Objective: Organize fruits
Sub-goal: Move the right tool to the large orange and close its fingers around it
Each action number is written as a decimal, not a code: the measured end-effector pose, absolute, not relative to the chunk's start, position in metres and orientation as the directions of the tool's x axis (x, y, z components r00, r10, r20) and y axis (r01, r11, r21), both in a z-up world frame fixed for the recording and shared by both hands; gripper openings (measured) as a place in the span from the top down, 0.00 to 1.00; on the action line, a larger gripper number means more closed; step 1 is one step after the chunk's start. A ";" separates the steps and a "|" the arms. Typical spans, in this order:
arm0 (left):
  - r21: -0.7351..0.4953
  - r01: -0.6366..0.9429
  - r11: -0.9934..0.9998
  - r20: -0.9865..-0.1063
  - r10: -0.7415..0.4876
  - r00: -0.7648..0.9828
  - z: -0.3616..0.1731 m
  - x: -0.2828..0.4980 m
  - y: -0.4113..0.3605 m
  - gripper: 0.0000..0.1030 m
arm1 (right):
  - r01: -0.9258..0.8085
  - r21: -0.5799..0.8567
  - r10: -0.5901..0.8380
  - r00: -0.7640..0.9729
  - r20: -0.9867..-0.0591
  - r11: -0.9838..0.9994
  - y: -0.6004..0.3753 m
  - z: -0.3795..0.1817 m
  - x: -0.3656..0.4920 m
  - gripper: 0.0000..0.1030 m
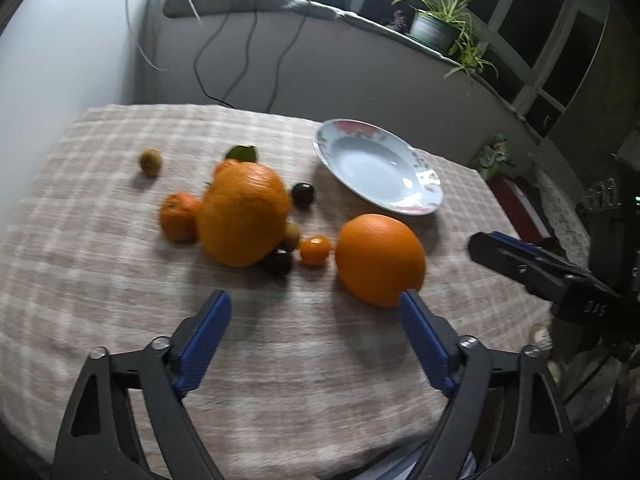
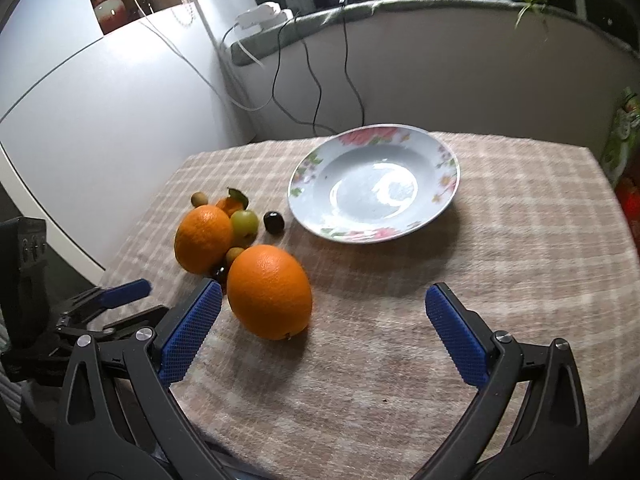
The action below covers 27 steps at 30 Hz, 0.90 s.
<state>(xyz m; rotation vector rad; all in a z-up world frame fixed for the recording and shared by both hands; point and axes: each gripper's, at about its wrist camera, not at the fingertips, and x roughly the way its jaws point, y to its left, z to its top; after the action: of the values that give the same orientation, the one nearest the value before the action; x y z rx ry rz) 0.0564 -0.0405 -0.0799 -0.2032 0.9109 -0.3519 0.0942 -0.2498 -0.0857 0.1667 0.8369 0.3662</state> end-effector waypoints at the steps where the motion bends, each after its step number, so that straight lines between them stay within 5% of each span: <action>1: -0.335 0.220 0.916 -0.734 -0.400 0.549 -0.082 0.058 -0.044 0.26 | -0.257 0.287 0.385 0.605 -0.697 0.923 -0.249 -0.087 0.096 0.00; 6: -0.383 0.257 0.887 -0.734 -0.462 0.499 -0.088 0.063 -0.060 0.35 | -0.297 0.357 0.464 0.533 -0.708 0.886 -0.247 -0.096 0.107 0.02; 17: -0.409 0.283 0.868 -0.740 -0.496 0.454 -0.101 0.078 -0.080 0.35 | -0.307 0.499 0.585 0.392 -0.710 0.811 -0.243 -0.118 0.132 0.05; 27: -0.411 0.295 0.863 -0.745 -0.504 0.437 -0.107 0.093 -0.088 0.35 | -0.321 0.537 0.622 0.303 -0.722 0.780 -0.231 -0.133 0.149 0.20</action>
<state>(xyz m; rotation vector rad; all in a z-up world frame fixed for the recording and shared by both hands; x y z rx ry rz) 0.0929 -0.0882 -0.1068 -0.2326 1.0024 -0.5027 0.1486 -0.2311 -0.1328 0.3163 1.0972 0.6388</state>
